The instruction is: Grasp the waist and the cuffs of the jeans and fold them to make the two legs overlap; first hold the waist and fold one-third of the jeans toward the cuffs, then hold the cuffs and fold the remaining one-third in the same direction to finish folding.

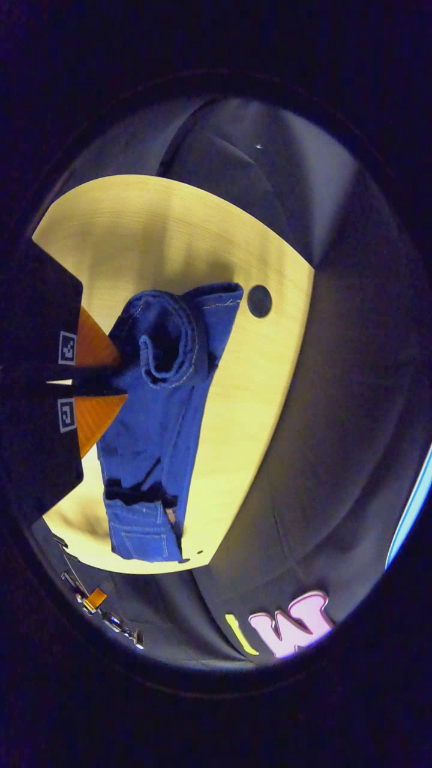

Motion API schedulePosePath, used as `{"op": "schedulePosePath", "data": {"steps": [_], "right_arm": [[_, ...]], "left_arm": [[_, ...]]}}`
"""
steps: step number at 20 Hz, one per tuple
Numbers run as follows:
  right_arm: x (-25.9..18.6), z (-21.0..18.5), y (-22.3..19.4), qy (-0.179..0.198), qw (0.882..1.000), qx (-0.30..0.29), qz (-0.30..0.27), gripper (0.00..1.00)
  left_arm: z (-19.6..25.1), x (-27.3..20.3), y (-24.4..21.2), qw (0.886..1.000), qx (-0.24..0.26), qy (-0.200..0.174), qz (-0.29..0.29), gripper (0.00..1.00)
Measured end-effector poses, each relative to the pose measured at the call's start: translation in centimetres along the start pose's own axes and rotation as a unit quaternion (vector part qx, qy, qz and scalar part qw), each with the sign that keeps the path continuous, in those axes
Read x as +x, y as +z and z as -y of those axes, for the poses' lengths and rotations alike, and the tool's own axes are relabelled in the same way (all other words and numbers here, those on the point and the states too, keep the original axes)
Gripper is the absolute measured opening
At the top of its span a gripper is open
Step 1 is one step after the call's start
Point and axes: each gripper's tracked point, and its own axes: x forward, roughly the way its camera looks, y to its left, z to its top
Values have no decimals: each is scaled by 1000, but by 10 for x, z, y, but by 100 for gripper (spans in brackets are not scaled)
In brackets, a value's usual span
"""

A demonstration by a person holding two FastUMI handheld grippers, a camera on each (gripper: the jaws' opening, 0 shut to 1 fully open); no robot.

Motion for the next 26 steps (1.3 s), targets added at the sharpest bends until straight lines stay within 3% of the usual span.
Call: {"op": "schedulePosePath", "data": {"steps": [6, 9, 11, 13, 17, 18, 21, 22, 26], "right_arm": [[-13, 7, 10, 4, 1000, -5, 4, 88], [-20, 19, 21, 2, 1000, -12, 12, 88], [-22, 27, 24, -1, 1000, -13, 11, 88], [-23, 34, 29, 1, 1000, -9, 12, 88], [-36, 48, 39, -1, 1000, -11, 23, 88], [-40, 50, 41, 1, 1000, -10, 24, 88], [-47, 63, 45, -5, 1000, -20, 24, 88], [-51, 68, 50, -12, 999, -28, 32, 88], [-80, 67, 77, -40, 992, -71, 96, 88]], "left_arm": [[169, -10, 22, 990, 119, -70, 30, 6], [258, 6, 7, 979, 171, -109, 21, 6], [298, 31, -28, 976, 177, -128, -20, 6], [303, 74, -66, 975, 188, -101, -56, 6], [304, 139, -138, 965, 229, -40, -124, 12], [304, 145, -145, 963, 234, -32, -130, 17], [311, 164, -160, 966, 229, -14, -117, 93], [316, 159, -152, 968, 236, -9, -87, 98], [343, 86, -116, 961, 267, -22, 63, 96]]}}
